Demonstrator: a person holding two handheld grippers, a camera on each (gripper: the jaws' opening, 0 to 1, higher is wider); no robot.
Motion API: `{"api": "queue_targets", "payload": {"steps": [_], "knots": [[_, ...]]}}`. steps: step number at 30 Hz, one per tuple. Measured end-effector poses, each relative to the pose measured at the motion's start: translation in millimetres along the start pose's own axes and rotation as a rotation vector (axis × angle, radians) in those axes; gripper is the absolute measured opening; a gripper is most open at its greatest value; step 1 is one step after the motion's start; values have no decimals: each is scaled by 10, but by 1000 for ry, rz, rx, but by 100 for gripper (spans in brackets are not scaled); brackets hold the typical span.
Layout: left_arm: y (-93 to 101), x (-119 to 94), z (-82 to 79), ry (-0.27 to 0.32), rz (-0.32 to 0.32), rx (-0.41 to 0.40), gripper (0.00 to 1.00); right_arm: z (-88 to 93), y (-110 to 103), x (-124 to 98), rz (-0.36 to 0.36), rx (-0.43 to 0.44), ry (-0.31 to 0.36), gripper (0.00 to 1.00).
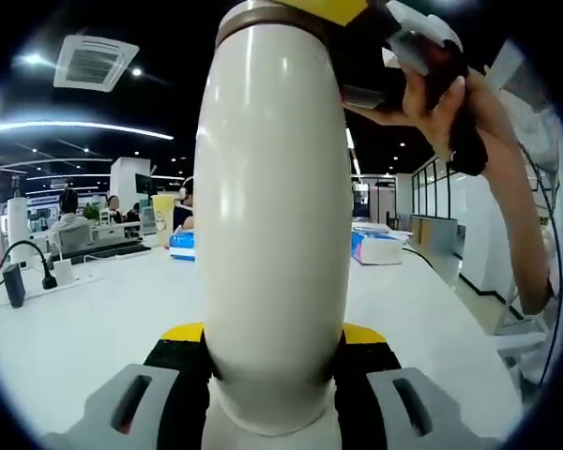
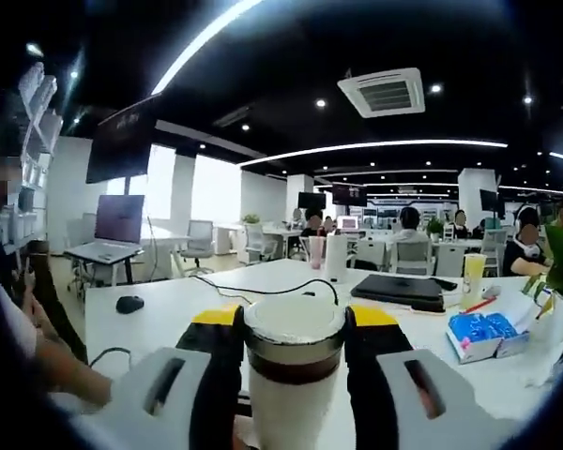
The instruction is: Grasp the water cup twist off the cup lid place the cup lid on the table
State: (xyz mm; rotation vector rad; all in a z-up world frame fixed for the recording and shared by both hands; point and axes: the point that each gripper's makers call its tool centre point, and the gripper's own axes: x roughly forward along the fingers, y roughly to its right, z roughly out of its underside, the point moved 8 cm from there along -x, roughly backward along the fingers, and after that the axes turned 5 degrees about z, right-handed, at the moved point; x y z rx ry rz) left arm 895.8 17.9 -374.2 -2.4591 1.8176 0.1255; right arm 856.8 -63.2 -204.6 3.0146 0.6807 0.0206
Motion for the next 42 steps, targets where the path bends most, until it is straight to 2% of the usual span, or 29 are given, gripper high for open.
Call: {"api": "queue_targets", "payload": {"steps": [6, 21, 35, 42], "knots": [[-1, -3, 2, -1, -1, 0, 52, -14, 25, 10, -51, -13, -21, 45], [-6, 0, 4, -1, 2, 2, 52, -38, 139, 49, -250, -24, -80, 45], [-3, 0, 6, 1, 3, 0, 52, -28, 241, 97, -425, -19, -89, 45], [-2, 1, 7, 0, 2, 2, 52, -29, 251, 107, -472, -37, -99, 45]]}}
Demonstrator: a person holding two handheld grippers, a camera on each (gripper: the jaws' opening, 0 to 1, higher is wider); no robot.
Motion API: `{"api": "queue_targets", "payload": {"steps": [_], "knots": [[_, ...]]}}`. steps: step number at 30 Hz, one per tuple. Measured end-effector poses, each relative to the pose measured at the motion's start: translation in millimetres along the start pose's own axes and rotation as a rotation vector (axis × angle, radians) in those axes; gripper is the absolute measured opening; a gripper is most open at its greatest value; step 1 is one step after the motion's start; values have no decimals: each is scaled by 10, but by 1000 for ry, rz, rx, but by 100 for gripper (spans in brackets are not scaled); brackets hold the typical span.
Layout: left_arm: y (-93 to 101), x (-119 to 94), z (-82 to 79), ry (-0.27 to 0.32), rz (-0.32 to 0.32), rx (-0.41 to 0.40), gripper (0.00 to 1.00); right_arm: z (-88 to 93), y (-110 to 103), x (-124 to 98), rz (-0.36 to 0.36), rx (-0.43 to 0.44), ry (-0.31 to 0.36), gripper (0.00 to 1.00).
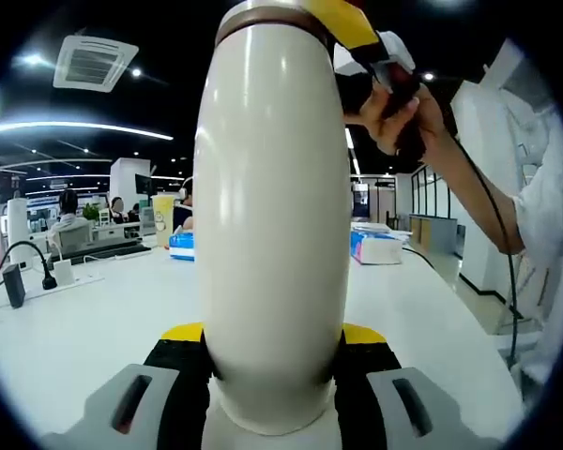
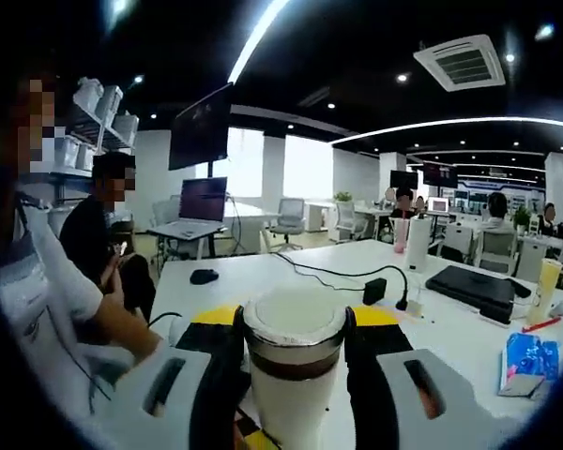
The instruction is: Grasp the water cup twist off the cup lid place the cup lid on the table
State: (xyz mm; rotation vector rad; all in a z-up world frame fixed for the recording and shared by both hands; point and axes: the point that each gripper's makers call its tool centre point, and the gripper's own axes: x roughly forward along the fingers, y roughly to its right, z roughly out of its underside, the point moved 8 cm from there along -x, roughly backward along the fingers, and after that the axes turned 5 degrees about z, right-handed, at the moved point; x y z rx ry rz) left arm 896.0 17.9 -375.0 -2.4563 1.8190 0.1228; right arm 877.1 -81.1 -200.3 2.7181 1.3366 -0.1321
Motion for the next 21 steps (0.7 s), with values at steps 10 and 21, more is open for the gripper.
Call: {"api": "queue_targets", "payload": {"steps": [10, 21], "knots": [[3, 3, -1, -1, 0, 3, 52, 19, 63, -10, -103, -7, 7, 45], [3, 1, -3, -1, 2, 6, 52, 20, 79, -5, -186, -20, -12, 45]]}}
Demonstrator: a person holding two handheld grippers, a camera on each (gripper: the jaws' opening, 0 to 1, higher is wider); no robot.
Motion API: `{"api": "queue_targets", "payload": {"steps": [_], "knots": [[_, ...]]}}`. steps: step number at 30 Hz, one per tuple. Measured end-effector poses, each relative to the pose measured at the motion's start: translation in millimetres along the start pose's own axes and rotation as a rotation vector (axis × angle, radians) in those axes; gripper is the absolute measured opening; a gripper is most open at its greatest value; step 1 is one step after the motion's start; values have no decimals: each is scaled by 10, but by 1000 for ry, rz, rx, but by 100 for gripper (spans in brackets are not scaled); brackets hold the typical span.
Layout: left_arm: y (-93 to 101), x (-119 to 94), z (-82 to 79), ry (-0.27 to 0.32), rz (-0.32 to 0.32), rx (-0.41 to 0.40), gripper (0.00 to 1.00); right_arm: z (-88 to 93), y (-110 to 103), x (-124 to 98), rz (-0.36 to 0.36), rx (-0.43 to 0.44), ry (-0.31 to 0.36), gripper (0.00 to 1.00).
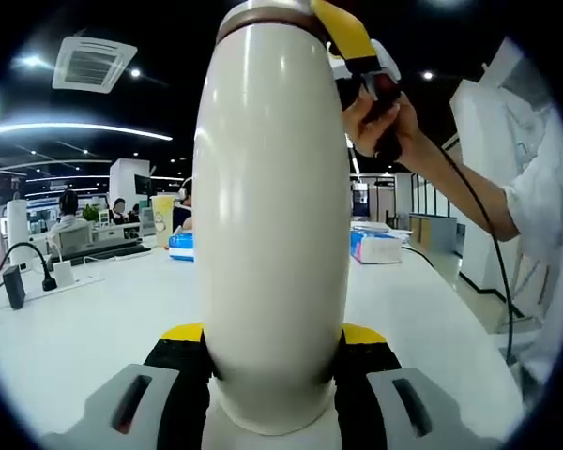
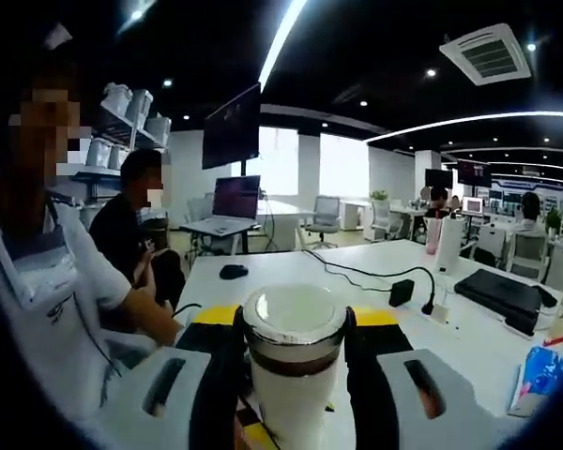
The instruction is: Grasp the water cup twist off the cup lid place the cup lid on the table
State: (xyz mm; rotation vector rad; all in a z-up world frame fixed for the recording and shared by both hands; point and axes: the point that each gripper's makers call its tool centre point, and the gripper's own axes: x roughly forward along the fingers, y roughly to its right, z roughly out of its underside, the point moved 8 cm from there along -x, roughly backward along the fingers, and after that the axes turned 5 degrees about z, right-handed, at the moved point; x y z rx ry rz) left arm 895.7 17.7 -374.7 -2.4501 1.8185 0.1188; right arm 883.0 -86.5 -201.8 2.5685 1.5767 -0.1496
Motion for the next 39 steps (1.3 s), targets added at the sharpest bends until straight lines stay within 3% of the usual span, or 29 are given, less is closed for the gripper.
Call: {"api": "queue_targets", "payload": {"steps": [10, 16, 21, 27, 29, 31, 33, 36, 39], "knots": [[0, -4, 0, -1, 3, 0, 52, -9, -1, 12, -14, -7, -18, 45], [0, -4, -1, -2, 4, -2, 52, -19, -36, 45, 45, -4, -50, 47], [-1, -3, 0, -3, 5, -4, 52, -40, -91, 11, 88, -20, -133, 57], [0, -1, -1, -6, 3, -4, 52, -146, -143, -67, 285, -4, -83, 62], [0, 2, -2, -7, 4, -5, 52, -148, -197, -56, 328, -102, -92, 62], [1, 2, 1, -6, 4, -5, 52, -124, -228, -27, 461, -146, -116, 62], [0, 2, 2, -6, 3, -6, 52, -131, -245, -12, 549, -193, -130, 63], [0, 4, 3, -6, 4, -6, 52, -188, -303, -32, 629, -233, -89, 66], [-1, 6, 3, -6, 5, -6, 52, -209, -341, -52, 695, -196, -13, 66]]}}
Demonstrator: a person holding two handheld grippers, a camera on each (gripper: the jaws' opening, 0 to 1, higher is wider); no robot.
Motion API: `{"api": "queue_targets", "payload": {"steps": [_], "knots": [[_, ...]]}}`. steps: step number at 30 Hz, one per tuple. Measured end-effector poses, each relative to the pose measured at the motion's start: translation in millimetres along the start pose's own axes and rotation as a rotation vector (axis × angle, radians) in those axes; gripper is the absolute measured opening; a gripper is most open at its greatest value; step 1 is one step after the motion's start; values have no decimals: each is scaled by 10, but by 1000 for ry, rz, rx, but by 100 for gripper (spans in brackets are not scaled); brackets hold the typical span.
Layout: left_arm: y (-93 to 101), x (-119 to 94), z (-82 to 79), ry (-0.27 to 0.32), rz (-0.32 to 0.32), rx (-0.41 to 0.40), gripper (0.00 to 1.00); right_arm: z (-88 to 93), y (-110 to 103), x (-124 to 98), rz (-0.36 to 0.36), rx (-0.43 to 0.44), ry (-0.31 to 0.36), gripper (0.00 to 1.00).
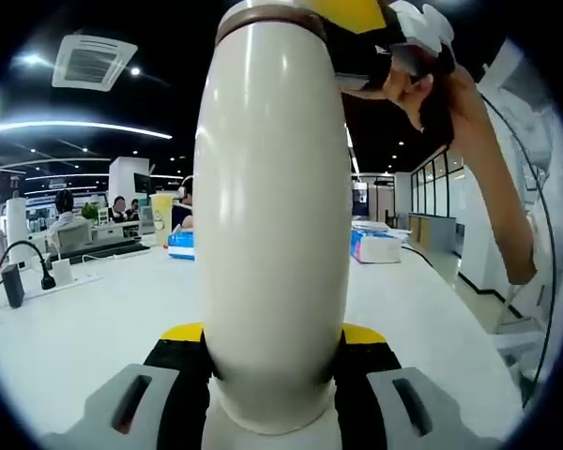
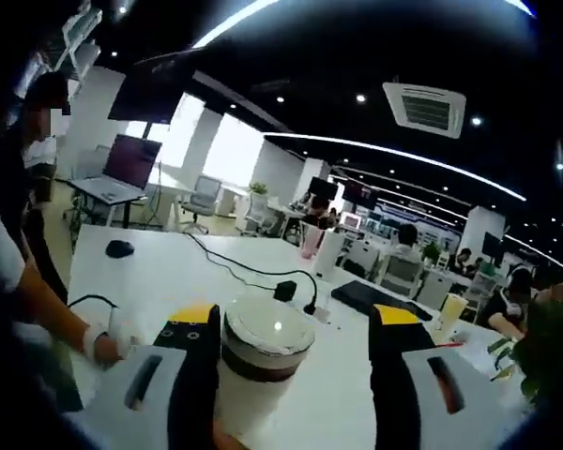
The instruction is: Grasp the water cup twist off the cup lid place the cup lid on the table
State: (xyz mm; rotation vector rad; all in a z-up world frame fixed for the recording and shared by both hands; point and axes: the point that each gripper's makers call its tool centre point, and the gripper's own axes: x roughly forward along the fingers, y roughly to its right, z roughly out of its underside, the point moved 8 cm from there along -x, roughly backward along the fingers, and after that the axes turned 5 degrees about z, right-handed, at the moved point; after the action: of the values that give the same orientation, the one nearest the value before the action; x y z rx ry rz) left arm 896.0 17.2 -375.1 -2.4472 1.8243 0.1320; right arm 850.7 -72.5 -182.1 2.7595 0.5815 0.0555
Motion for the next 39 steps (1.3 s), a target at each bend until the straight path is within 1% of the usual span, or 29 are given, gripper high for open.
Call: {"api": "queue_targets", "payload": {"steps": [2, 3, 5, 7, 8, 9, 11, 13, 17, 22, 26, 29, 34, 39], "knots": [[1, 1, -1, -1, -1, 1, 52, 24, -31, 11, 30, 38, 30, 67], [2, 2, -2, -1, -1, 2, 52, 48, -77, 24, 34, 80, 44, 67], [1, 3, -1, 0, 0, 1, 52, 75, -159, 54, 34, 134, 55, 69], [-1, 3, -1, 0, 1, 1, 52, 97, -224, 90, 56, 187, 66, 71], [-2, 3, -1, 0, 1, 1, 52, 114, -246, 109, 78, 207, 62, 72], [-3, 4, -2, 0, 1, 1, 52, 132, -254, 129, 114, 215, 57, 72], [-3, 5, -3, 0, 1, 2, 52, 151, -282, 172, 184, 195, 48, 71], [-4, 6, -4, 0, 0, 2, 52, 155, -312, 201, 261, 197, 49, 71], [-3, 8, -5, 0, 0, 1, 52, 156, -356, 233, 304, 190, 47, 69], [1, 12, -7, -1, -1, 3, 52, 172, -364, 274, 324, 212, 54, 61], [1, 14, -8, -2, -2, 1, 52, 179, -353, 254, 346, 206, 52, 55], [1, 14, -10, -3, -3, 1, 52, 184, -322, 236, 358, 198, 38, 50], [3, 16, -12, -4, -3, 1, 52, 180, -308, 222, 339, 197, 34, 50], [2, 17, -13, -4, -3, -2, 52, 177, -285, 224, 304, 187, 30, 49]]}}
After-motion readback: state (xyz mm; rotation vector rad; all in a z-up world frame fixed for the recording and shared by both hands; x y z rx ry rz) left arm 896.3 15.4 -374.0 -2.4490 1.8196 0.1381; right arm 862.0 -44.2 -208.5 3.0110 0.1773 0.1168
